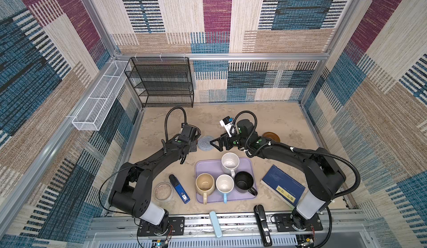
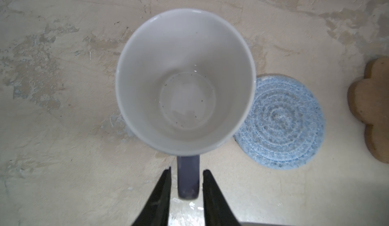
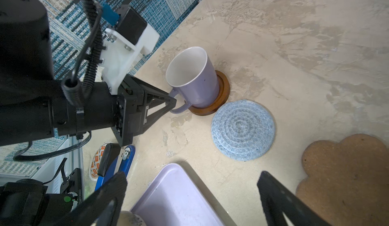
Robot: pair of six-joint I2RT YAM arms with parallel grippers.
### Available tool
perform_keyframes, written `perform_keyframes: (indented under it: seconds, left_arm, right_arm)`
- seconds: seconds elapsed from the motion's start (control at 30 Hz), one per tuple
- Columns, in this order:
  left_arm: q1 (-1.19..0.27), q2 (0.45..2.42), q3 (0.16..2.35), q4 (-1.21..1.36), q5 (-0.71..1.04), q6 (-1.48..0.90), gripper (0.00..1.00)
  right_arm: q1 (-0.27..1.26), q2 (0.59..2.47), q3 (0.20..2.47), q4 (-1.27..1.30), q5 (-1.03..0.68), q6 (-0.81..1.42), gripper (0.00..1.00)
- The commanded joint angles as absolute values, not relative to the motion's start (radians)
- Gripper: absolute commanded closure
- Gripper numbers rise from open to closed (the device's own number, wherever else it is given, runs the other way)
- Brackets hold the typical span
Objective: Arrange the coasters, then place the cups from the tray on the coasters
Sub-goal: 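Carry the lilac mug onto the brown wooden coaster and release it, then move left gripper back over the tray while right gripper lowers toward the mugs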
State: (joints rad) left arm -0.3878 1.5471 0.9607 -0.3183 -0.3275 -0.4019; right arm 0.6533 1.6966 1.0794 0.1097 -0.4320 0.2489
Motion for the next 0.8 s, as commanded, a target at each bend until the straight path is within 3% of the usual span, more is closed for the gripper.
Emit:
perform_keyframes:
  seconds: [0.0, 0.23, 0.37, 0.47, 0.63, 0.77]
  left_arm:
    - [-0.387, 1.567, 0.980, -0.329, -0.360, -0.429, 0.64]
    - [-0.387, 1.567, 0.987, -0.352, -0.371, -0.452, 0.59]
    - [-0.386, 1.553, 1.001, -0.393, -0.379, -0.461, 0.55]
    - [-0.387, 1.516, 0.995, -0.404, -0.367, -0.466, 0.44]
    - [-0.387, 1.389, 1.002, -0.469, -0.288, -0.482, 0.02]
    - [-0.388, 1.281, 1.013, -0.506, -0.152, -0.463, 0.01]
  right_arm:
    - [0.655, 1.691, 1.078, 0.118, -0.410, 0.236, 0.01]
    - [0.655, 1.681, 1.082, 0.086, -0.392, 0.239, 0.00]
    - [0.674, 1.661, 1.109, -0.006, -0.287, 0.226, 0.01]
    - [0.685, 1.645, 1.142, -0.097, -0.210, 0.225, 0.00]
    - [0.692, 1.576, 1.126, -0.177, -0.173, 0.222, 0.00]
    - [0.692, 1.496, 1.084, -0.219, -0.178, 0.219, 0.00]
